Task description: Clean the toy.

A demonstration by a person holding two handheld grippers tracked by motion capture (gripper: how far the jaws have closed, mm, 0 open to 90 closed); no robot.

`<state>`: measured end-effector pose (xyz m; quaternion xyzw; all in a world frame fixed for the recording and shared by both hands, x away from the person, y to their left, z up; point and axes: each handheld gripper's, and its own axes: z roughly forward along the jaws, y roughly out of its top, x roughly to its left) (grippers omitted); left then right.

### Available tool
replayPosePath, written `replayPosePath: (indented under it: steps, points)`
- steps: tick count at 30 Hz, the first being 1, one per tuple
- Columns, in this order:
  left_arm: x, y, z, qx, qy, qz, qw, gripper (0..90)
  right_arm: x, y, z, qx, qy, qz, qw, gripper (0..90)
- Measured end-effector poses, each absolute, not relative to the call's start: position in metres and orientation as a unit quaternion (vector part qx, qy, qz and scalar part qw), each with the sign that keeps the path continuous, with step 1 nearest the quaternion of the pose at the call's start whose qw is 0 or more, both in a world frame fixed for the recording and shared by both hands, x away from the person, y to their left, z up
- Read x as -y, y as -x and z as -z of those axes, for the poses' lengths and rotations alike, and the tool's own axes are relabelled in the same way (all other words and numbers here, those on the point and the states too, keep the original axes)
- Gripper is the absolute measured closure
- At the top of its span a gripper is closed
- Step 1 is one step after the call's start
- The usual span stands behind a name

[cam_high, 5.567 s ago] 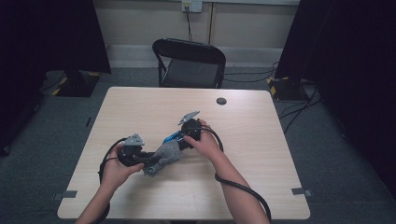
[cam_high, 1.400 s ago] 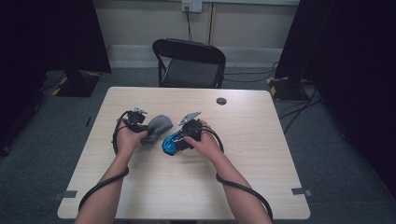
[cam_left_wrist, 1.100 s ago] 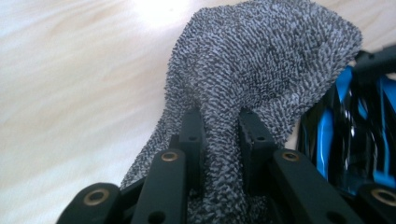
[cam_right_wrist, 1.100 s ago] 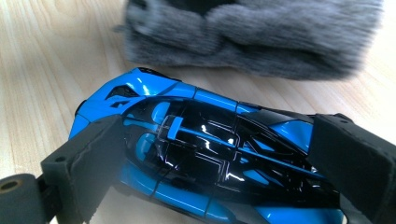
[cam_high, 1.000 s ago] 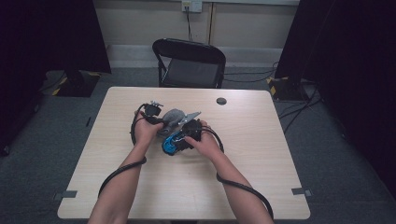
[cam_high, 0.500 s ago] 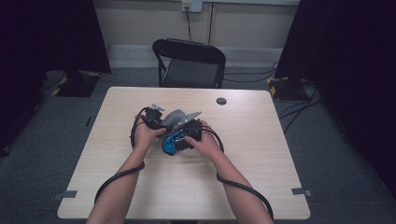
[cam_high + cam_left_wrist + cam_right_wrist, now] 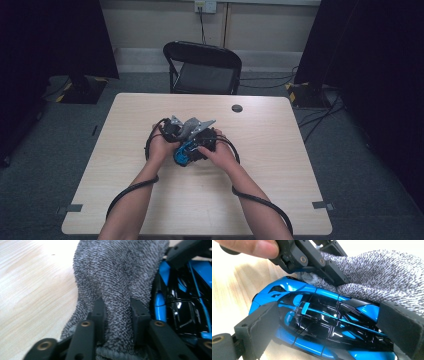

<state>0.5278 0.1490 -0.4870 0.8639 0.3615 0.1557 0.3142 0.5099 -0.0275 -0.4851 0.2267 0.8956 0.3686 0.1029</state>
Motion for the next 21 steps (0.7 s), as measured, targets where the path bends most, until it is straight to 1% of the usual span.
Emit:
replayPosePath:
  steps: [6,9,17,21]
  points:
    - [-0.154,-0.527,0.484,-0.365,-0.865,-0.135,0.318,73.9,0.027,-0.51,0.485,-0.896,-0.228,-0.367,0.102,3.8]
    - [-0.158,-0.524,0.484,-0.368,-0.862,-0.129,0.324,74.1,0.027,-0.51,0.485,-0.896,-0.226,-0.368,0.101,3.8]
    - [-0.17,-0.518,0.48,-0.361,-0.87,-0.116,0.315,74.6,0.025,-0.509,0.485,-0.897,-0.223,-0.368,0.099,2.9]
    - [-0.175,-0.517,0.481,-0.37,-0.864,-0.11,0.323,74.6,0.026,-0.51,0.486,-0.897,-0.224,-0.369,0.096,2.3]
